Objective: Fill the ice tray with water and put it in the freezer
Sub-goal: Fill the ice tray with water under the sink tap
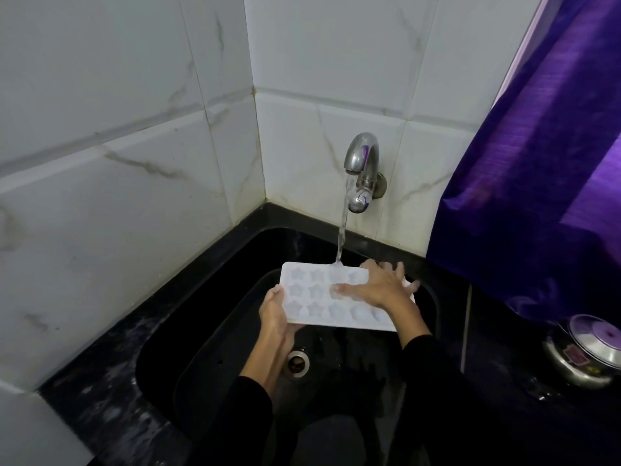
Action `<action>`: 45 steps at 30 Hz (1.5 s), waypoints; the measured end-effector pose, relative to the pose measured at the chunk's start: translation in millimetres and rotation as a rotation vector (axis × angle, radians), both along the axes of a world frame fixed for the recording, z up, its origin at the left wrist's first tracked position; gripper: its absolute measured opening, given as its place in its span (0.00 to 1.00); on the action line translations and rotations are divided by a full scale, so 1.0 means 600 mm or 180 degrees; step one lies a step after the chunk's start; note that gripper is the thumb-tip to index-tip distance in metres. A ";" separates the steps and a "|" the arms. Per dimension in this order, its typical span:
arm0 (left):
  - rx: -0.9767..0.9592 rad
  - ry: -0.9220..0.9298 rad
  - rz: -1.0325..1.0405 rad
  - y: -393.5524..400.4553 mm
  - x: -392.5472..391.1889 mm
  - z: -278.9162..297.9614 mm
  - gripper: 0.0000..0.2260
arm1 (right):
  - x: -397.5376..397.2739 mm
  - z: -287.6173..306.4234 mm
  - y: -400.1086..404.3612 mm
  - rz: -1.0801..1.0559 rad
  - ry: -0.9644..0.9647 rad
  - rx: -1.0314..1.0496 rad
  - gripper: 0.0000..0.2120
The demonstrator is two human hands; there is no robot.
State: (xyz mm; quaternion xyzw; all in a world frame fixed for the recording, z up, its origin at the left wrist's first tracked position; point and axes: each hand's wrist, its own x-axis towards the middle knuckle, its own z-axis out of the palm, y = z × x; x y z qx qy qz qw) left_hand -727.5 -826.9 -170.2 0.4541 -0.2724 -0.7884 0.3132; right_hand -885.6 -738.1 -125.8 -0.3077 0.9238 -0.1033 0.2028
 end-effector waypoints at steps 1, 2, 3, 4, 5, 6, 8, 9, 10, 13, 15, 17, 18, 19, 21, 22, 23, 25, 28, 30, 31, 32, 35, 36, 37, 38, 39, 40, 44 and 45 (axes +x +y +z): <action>0.0015 0.0066 -0.0034 -0.001 0.001 -0.003 0.11 | -0.004 0.006 0.000 -0.0038 -0.0059 -0.0104 0.42; 0.0029 0.0146 -0.0088 -0.002 0.001 -0.003 0.12 | -0.006 0.009 0.000 -0.0093 -0.0041 -0.0225 0.39; 0.0021 0.0204 -0.0164 -0.004 0.000 -0.006 0.14 | -0.006 0.011 0.000 -0.0175 0.0021 -0.0349 0.38; 0.0021 0.0215 -0.0256 -0.007 0.000 -0.006 0.17 | -0.003 0.012 0.000 -0.0269 0.0106 -0.0470 0.37; 0.0055 0.0164 -0.0343 -0.010 0.000 -0.007 0.19 | 0.000 0.011 0.002 -0.0366 0.0202 -0.0591 0.36; 0.0153 0.0066 -0.0422 -0.012 0.001 -0.005 0.21 | 0.003 0.009 0.004 -0.0447 0.0317 -0.0704 0.35; 0.0553 0.0026 -0.0500 -0.017 0.002 -0.005 0.27 | 0.009 0.005 0.011 -0.0507 0.0599 -0.0844 0.30; 0.0798 0.0126 -0.0489 -0.019 0.003 -0.004 0.32 | 0.012 0.001 0.015 -0.0471 0.0773 -0.0883 0.26; 0.1034 0.0265 -0.0461 -0.020 0.002 -0.002 0.36 | 0.016 -0.006 0.019 -0.0391 0.0950 -0.0936 0.23; 0.1446 0.0574 -0.0441 -0.027 -0.007 0.004 0.31 | 0.027 -0.044 0.030 -0.0064 0.1390 -0.1352 0.18; 0.1446 0.0554 -0.0394 -0.032 -0.013 0.008 0.23 | 0.035 -0.066 0.039 -0.0020 0.1523 -0.1757 0.19; 0.1274 0.0376 -0.0353 -0.034 -0.017 0.008 0.19 | 0.042 -0.074 0.048 0.0019 0.1442 -0.1872 0.20; 0.1169 0.0344 -0.0297 -0.035 -0.018 0.007 0.19 | 0.046 -0.071 0.050 0.0058 0.1326 -0.1801 0.20; 0.1056 0.0352 -0.0224 -0.035 -0.020 0.003 0.18 | 0.050 -0.064 0.052 0.0116 0.1159 -0.1648 0.20; 0.0854 0.0330 -0.0135 -0.027 -0.021 0.002 0.16 | 0.058 -0.048 0.049 0.0208 0.0772 -0.1245 0.24; 0.0792 0.0349 -0.0136 -0.022 -0.022 0.004 0.15 | 0.062 -0.042 0.045 0.0217 0.0664 -0.1057 0.27; 0.0756 0.0404 -0.0140 -0.017 -0.024 0.006 0.15 | 0.066 -0.039 0.038 0.0215 0.0676 -0.0902 0.29; 0.0674 0.0471 -0.0157 -0.007 -0.031 0.012 0.13 | 0.080 -0.035 0.019 0.0261 0.0920 -0.0721 0.30; 0.0418 0.0359 -0.0285 0.011 -0.045 0.017 0.14 | 0.111 -0.033 -0.014 0.0797 0.1105 -0.0817 0.36; 0.0282 0.0242 -0.0391 0.018 -0.047 0.017 0.13 | 0.124 -0.035 -0.027 0.1263 0.1033 -0.0869 0.43; 0.0257 0.0250 -0.0401 0.016 -0.045 0.015 0.14 | 0.123 -0.036 -0.029 0.1419 0.1024 -0.0834 0.43; 0.0241 0.0268 -0.0374 0.011 -0.041 0.014 0.14 | 0.116 -0.039 -0.029 0.1511 0.1030 -0.0784 0.43; 0.0278 0.0455 -0.0190 -0.009 -0.023 0.017 0.15 | 0.073 -0.053 -0.012 0.1241 0.0890 -0.0605 0.36; 0.0292 0.0487 -0.0113 -0.014 -0.016 0.018 0.15 | 0.055 -0.056 -0.003 0.0987 0.0814 -0.0496 0.36; 0.0299 0.0502 -0.0061 -0.019 -0.010 0.017 0.14 | 0.039 -0.057 0.007 0.0713 0.0730 -0.0345 0.37; 0.0288 0.0483 -0.0051 -0.020 -0.007 0.017 0.14 | 0.030 -0.057 0.014 0.0453 0.0641 -0.0185 0.39; 0.0278 0.0459 -0.0072 -0.018 -0.006 0.015 0.13 | 0.028 -0.055 0.016 0.0236 0.0552 -0.0073 0.40; 0.0272 0.0409 -0.0109 -0.012 -0.009 0.015 0.12 | 0.036 -0.053 0.011 0.0103 0.0477 -0.0053 0.40; 0.0150 0.0166 -0.0256 0.018 -0.034 0.013 0.13 | 0.113 -0.040 -0.031 0.0894 0.0625 -0.0559 0.33; 0.0128 0.0139 -0.0286 0.022 -0.036 0.014 0.13 | 0.127 -0.038 -0.037 0.1189 0.0701 -0.0683 0.31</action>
